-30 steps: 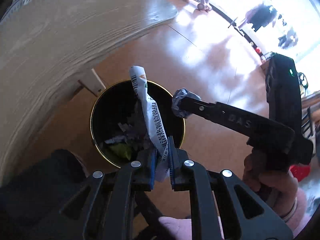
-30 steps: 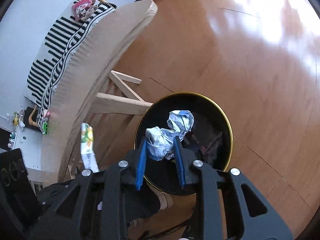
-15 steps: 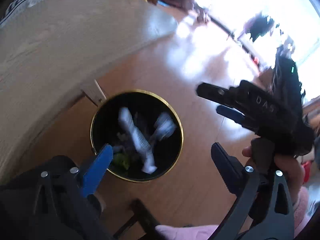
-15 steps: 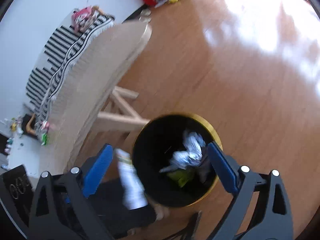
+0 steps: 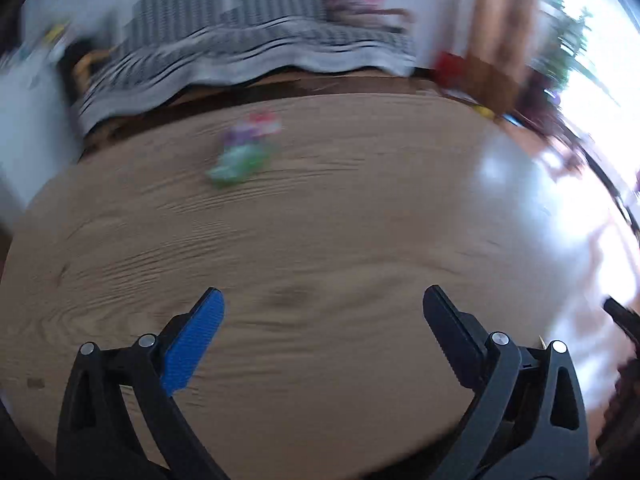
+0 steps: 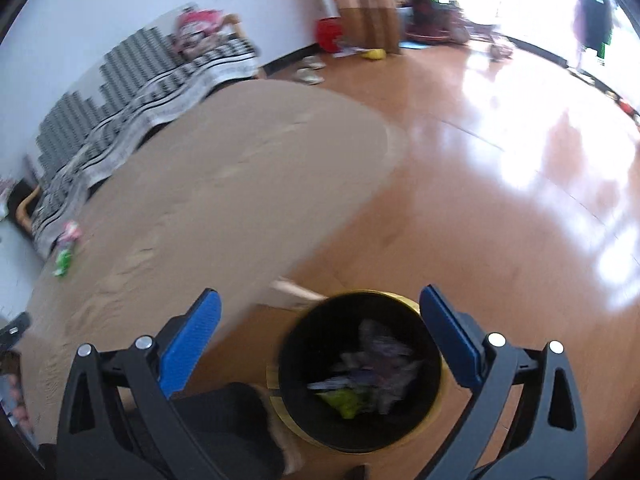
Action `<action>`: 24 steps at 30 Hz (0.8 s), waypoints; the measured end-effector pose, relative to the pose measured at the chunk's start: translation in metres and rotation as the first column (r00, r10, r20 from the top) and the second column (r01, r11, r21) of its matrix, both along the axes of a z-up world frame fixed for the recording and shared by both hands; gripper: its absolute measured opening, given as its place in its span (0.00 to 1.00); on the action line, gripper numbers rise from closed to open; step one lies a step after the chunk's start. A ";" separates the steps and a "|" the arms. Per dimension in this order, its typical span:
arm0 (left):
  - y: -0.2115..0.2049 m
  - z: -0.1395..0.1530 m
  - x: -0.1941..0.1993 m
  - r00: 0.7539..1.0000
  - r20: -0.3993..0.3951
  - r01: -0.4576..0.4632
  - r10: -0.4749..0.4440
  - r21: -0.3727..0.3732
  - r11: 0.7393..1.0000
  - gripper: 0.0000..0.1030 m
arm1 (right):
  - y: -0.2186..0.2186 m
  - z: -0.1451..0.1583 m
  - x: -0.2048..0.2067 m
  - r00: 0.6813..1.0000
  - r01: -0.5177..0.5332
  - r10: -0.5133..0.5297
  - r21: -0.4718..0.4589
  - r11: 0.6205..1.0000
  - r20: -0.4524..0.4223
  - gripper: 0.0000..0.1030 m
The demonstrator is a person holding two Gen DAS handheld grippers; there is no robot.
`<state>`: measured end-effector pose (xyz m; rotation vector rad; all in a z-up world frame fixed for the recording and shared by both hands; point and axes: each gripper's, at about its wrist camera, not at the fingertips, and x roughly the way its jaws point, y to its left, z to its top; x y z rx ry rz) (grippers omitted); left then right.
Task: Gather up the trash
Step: 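Return both grippers to the table toward the green tray and toys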
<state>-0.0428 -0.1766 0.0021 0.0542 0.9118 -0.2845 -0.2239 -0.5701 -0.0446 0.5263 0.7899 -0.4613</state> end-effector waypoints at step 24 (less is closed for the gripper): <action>0.019 -0.068 0.213 0.999 -0.032 -0.016 0.019 0.084 0.996 0.94 | 0.247 0.089 0.371 0.905 -0.390 0.363 0.090 0.917 0.220 0.93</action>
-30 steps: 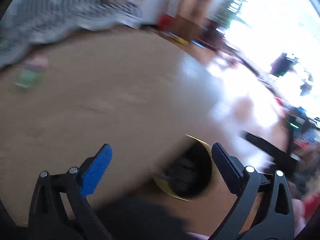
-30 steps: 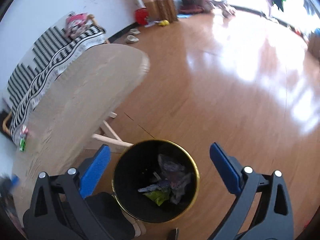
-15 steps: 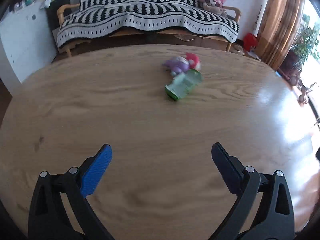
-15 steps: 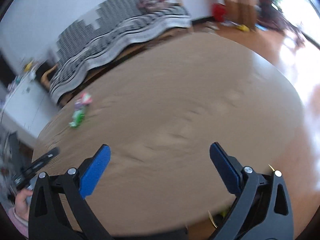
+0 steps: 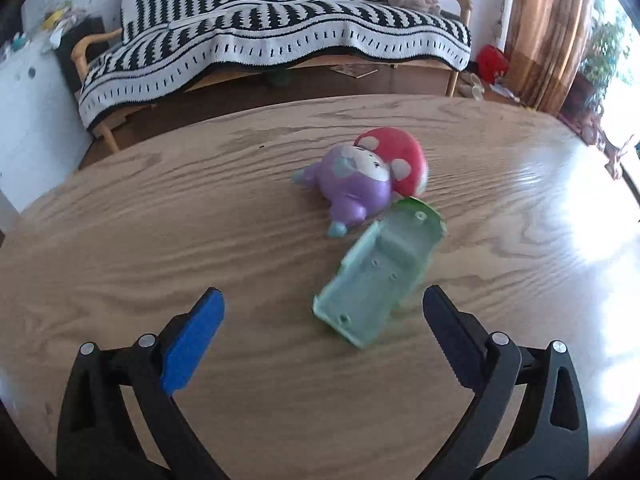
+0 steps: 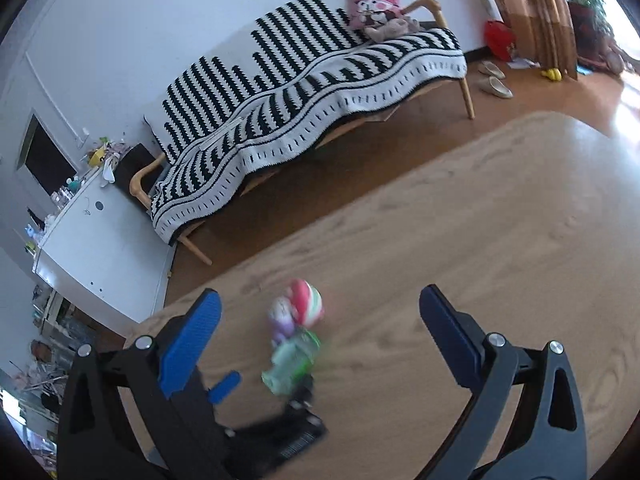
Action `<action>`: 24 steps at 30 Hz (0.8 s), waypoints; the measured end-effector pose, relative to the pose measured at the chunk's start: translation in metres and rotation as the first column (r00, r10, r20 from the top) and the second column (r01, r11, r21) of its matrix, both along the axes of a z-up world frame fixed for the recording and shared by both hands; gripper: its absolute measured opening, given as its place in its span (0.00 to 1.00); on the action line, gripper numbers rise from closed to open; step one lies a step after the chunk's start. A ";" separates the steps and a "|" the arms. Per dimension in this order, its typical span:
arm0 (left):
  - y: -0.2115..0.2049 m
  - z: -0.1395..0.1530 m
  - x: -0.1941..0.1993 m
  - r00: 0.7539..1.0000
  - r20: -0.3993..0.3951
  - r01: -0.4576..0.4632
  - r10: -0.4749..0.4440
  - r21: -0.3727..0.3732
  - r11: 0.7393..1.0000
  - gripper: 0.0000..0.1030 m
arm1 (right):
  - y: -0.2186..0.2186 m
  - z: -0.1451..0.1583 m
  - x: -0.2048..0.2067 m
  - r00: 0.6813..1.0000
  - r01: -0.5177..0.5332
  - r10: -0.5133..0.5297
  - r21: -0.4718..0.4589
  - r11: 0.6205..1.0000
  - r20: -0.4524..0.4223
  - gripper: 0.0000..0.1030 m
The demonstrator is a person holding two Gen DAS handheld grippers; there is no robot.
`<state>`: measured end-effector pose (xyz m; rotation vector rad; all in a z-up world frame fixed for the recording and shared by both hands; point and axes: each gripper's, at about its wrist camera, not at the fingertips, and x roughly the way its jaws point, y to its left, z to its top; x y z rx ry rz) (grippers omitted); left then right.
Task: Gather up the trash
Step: 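Return both grippers to the table toward the green tray and toys, then grasp the green plastic tray with the left gripper while the right grasps the striped ball toy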
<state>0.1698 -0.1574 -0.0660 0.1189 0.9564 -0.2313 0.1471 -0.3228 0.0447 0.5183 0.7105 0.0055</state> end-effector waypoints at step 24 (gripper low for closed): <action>0.043 0.005 -0.013 0.998 0.055 -0.023 0.027 -0.064 0.998 0.93 | -0.002 -0.081 0.026 0.989 0.005 0.009 0.090 0.996 -0.148 0.93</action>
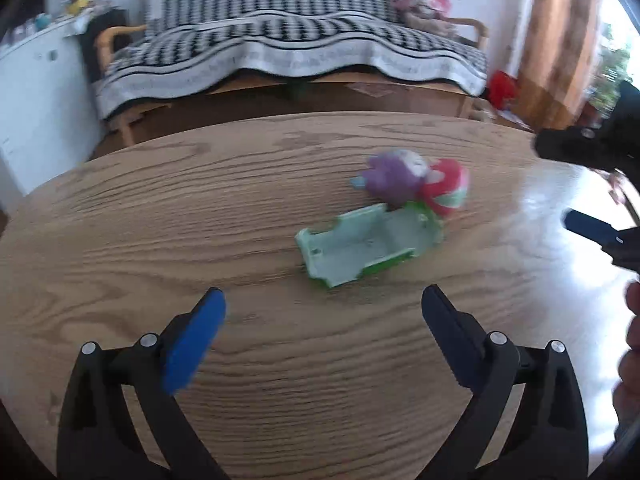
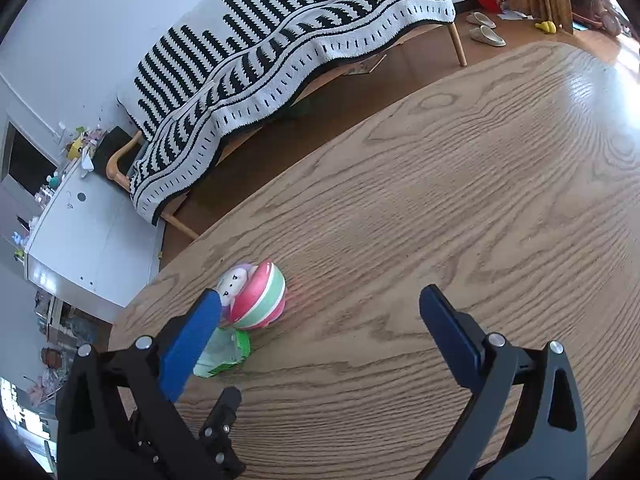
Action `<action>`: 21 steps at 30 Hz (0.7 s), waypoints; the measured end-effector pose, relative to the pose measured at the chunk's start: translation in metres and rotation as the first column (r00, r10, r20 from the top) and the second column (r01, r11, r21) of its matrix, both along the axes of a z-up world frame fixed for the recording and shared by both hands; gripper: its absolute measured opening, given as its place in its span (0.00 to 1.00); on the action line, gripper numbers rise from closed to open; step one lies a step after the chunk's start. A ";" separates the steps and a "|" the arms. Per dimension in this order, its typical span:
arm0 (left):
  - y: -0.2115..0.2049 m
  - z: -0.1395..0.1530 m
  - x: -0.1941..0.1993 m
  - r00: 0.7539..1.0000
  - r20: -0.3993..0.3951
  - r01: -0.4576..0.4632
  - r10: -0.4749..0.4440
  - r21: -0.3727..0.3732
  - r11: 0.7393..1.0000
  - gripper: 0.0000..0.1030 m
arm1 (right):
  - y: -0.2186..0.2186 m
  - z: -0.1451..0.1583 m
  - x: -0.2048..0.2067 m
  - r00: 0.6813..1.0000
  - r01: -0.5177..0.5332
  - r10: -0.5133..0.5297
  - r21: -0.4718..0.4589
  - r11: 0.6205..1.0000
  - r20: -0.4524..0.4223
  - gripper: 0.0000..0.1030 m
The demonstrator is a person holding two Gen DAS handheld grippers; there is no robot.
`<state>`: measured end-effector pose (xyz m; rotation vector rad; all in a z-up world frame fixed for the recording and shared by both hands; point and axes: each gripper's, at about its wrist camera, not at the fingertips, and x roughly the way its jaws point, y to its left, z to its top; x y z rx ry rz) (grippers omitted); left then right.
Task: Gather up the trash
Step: 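Grasp the green plastic tray with the left gripper while the right grasps the striped ball toy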
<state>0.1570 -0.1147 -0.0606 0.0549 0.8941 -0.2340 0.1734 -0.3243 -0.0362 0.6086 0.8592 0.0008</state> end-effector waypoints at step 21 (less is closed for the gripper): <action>-0.025 -0.010 0.009 0.974 0.007 0.225 -0.225 -0.042 0.973 0.38 | -0.001 -0.019 0.001 0.998 -0.046 0.049 0.070 0.996 -0.039 0.93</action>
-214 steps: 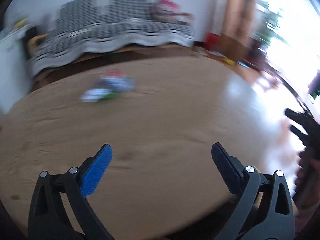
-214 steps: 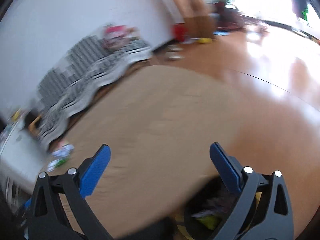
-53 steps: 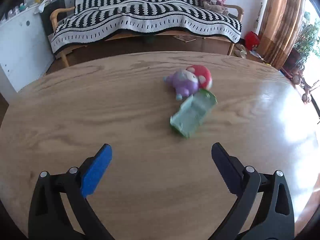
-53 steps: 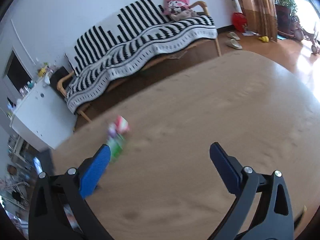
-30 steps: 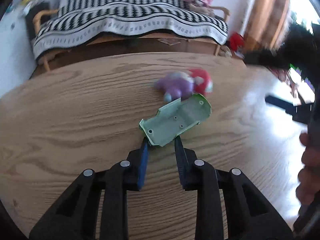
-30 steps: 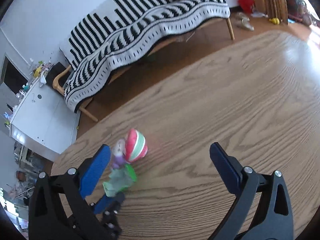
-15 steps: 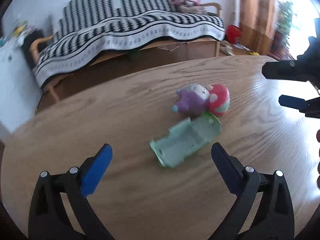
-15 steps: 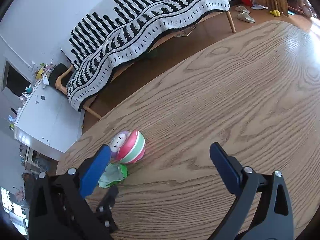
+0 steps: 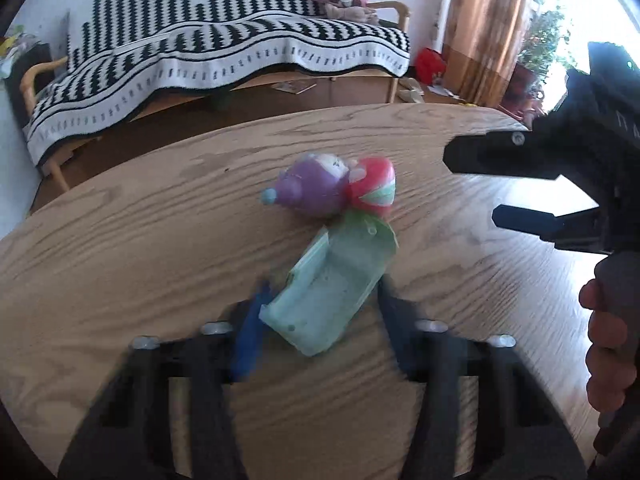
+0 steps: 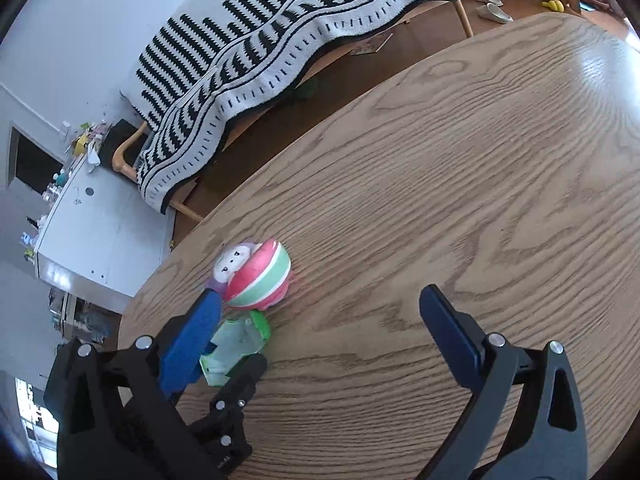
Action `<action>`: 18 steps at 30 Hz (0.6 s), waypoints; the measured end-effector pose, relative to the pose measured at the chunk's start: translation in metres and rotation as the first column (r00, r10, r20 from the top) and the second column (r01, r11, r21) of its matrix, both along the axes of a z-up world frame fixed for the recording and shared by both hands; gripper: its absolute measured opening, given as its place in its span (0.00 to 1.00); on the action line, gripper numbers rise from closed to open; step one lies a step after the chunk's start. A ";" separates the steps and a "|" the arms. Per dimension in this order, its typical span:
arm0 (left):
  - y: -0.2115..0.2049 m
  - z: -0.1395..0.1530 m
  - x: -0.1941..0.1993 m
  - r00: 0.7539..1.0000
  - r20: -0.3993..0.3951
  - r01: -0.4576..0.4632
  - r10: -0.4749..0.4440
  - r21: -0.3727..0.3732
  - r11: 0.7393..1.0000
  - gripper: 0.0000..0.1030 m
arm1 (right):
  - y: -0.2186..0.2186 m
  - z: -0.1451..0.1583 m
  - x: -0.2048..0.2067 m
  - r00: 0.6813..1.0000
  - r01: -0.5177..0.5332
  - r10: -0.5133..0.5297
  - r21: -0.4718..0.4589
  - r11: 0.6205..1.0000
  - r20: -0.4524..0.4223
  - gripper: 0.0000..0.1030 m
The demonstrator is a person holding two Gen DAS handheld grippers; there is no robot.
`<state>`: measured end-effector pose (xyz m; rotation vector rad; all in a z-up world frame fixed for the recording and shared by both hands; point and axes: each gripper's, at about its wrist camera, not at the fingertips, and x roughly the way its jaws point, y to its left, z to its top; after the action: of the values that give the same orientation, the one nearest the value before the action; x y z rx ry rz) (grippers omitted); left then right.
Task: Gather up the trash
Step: 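Grasp the green plastic tray with the left gripper while the right grasps the striped ball toy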
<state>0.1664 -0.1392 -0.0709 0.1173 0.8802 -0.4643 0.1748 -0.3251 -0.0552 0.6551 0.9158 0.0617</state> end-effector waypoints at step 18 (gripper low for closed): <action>0.041 0.010 -0.003 0.978 -0.094 -0.194 0.189 -0.052 0.980 0.35 | 0.065 -0.011 0.037 0.986 -0.157 0.164 -0.155 0.975 0.034 0.59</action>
<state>0.1637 -0.0981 -0.0606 -0.0441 0.9536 -0.3172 0.2121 -0.2603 -0.0663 0.4362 0.9170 0.1496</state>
